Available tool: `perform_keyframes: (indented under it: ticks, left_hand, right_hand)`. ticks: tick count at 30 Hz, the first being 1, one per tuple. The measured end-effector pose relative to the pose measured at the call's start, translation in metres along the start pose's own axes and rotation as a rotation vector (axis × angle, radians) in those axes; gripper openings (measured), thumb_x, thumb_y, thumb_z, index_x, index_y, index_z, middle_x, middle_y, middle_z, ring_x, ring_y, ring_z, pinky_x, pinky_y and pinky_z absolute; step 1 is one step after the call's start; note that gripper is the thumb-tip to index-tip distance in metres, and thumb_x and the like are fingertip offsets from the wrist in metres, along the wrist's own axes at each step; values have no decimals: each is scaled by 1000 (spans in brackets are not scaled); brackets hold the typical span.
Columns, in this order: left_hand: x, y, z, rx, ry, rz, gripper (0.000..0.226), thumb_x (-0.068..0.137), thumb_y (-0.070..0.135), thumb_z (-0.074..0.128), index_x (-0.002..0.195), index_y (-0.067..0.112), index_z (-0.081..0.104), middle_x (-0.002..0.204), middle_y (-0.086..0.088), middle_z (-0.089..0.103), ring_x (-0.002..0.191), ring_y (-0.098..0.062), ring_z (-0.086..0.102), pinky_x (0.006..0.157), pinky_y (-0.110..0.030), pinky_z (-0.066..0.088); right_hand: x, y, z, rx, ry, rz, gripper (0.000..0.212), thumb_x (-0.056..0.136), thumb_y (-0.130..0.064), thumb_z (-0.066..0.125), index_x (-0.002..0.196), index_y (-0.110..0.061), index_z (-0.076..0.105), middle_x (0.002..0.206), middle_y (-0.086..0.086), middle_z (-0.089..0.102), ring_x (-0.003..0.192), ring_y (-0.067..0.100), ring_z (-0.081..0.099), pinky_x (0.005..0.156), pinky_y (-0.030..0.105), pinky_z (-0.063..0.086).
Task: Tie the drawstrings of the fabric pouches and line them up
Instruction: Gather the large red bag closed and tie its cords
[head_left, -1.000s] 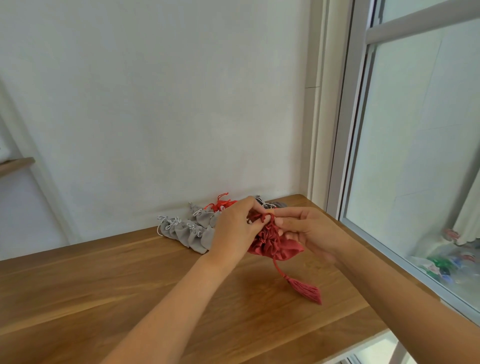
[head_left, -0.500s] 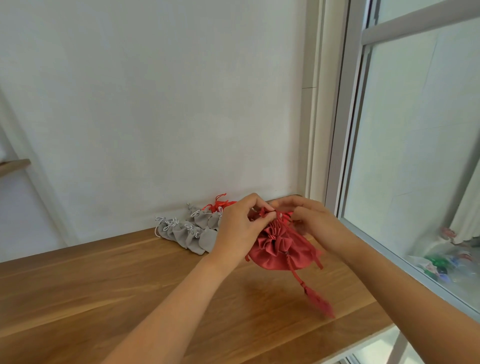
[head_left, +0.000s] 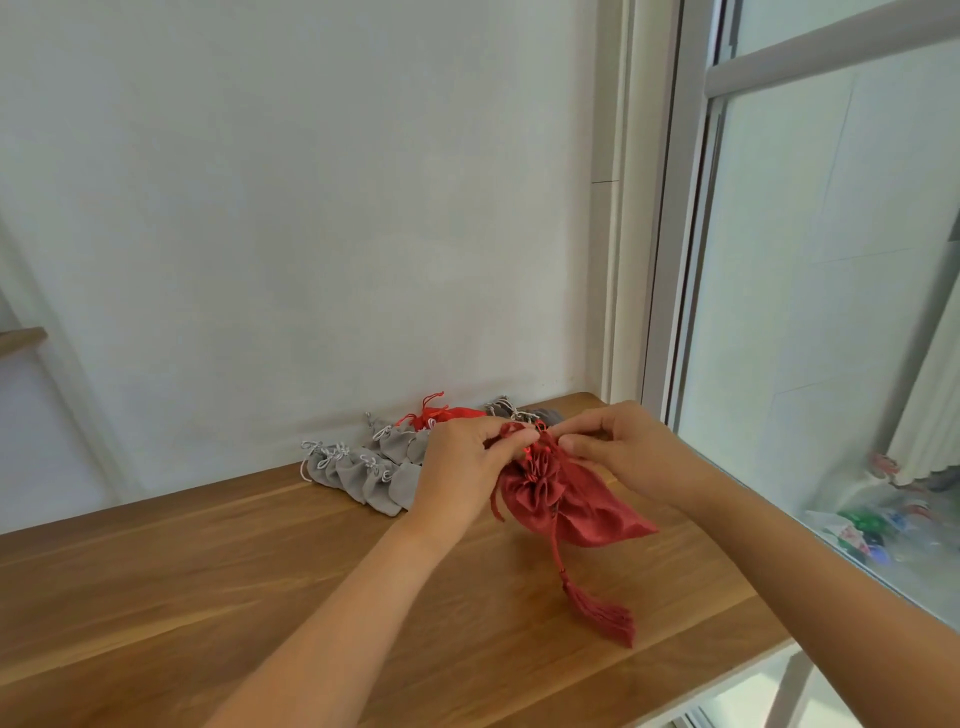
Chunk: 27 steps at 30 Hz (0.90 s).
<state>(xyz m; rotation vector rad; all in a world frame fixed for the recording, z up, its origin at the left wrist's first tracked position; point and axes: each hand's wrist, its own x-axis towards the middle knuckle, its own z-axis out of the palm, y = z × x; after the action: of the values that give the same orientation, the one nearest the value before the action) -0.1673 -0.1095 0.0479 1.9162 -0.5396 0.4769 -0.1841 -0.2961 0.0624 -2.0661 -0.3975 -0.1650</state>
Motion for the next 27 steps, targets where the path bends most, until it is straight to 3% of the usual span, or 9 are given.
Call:
perform_keyframes:
  ticks: [3,6,10,14,17,20,23,25,27]
  left_hand:
    - [2,-6,-3,156,-6,31,24,85,32,70,71,13,73,57,5,63,54,-8,54,59,-31,43]
    - [9,-15,-19,174,35,-39,23,87,33,68,81,12,75,69,-1,72,69,-16,68,72,-33,50]
    - [7,-29,-31,102,26,-156,17,89,10,64,73,9,69,60,7,69,60,-5,65,72,-28,54]
    - [3,-33,-30,-18,7,-234,23,90,3,61,68,9,65,58,5,67,54,-2,63,63,-18,53]
    - [4,-31,-26,-211,-6,-350,19,93,3,58,75,4,62,65,1,70,60,-6,65,59,-14,52]
    - [5,-30,-23,-562,-16,-452,12,94,3,52,87,1,61,82,-3,74,80,-15,69,77,-25,55]
    - [6,-21,-21,-1023,-26,-502,13,89,7,49,92,1,60,95,-13,74,92,-23,71,87,-35,54]
    - [7,-14,-17,-1243,26,-546,19,94,8,43,80,4,54,84,-17,72,85,-27,72,84,-40,53]
    - [9,-11,-10,-1332,112,-580,30,99,10,36,71,10,46,59,-8,60,59,-20,67,74,-38,55]
  right_hand:
    - [1,0,-4,-259,60,-9,25,94,-13,58,90,-30,76,85,-12,71,80,-1,63,75,11,46]
    - [1,4,-18,-371,116,24,22,95,-12,56,92,-23,75,85,-13,69,80,-2,59,70,11,41]
    - [-4,14,-33,-446,147,65,20,96,-12,55,94,-20,74,79,-19,63,80,2,59,69,12,39]
    - [-8,20,-34,-486,111,56,19,96,-13,54,91,-16,72,79,-15,64,80,6,61,70,14,43]
    - [-6,20,-35,-474,157,57,21,96,-11,54,97,-16,74,78,-23,60,78,-1,58,70,10,41]
    - [-7,20,-33,-413,135,58,22,94,-12,59,102,-24,74,82,-28,59,81,-7,57,74,9,42]
    - [-9,20,-30,-416,71,47,27,90,-9,64,107,-27,73,89,-20,66,87,-2,62,87,20,50]
    - [-7,21,-28,-426,95,61,24,86,-10,69,104,-25,75,91,-11,72,86,5,66,88,27,53]
    - [-5,22,-27,-441,133,79,20,85,-11,71,101,-23,76,87,-7,73,80,6,65,83,22,53]
